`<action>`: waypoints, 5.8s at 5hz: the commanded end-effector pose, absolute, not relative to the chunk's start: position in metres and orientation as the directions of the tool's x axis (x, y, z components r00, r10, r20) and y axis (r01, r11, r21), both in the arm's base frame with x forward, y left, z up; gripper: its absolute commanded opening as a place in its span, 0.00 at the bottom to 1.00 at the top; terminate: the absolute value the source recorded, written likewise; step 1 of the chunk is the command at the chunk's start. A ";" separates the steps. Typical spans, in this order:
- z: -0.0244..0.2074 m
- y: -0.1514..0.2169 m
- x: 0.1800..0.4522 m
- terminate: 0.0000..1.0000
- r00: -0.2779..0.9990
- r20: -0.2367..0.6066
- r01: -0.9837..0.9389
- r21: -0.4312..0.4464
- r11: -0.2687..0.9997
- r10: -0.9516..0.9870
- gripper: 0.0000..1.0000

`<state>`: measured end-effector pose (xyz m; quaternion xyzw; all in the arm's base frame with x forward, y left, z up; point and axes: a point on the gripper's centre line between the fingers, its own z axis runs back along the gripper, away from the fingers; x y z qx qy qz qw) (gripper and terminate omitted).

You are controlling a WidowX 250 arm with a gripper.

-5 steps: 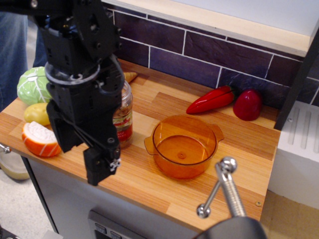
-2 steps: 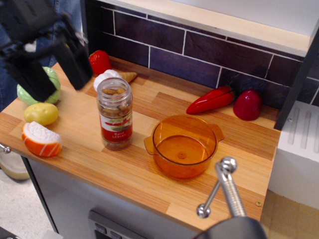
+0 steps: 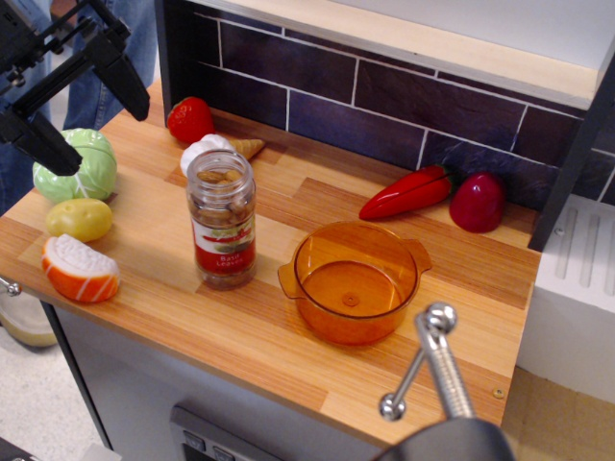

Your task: Pour almonds in pot

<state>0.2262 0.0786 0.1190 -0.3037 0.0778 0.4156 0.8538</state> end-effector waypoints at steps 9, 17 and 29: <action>0.041 -0.003 0.262 0.00 0.267 -0.707 -0.939 -0.040 0.341 0.654 0.00; 0.115 -0.011 0.259 0.00 -0.249 0.365 -0.953 0.072 -0.294 0.897 0.00; 0.101 -0.054 0.226 0.00 -0.457 0.759 -0.578 0.144 -0.804 0.464 0.00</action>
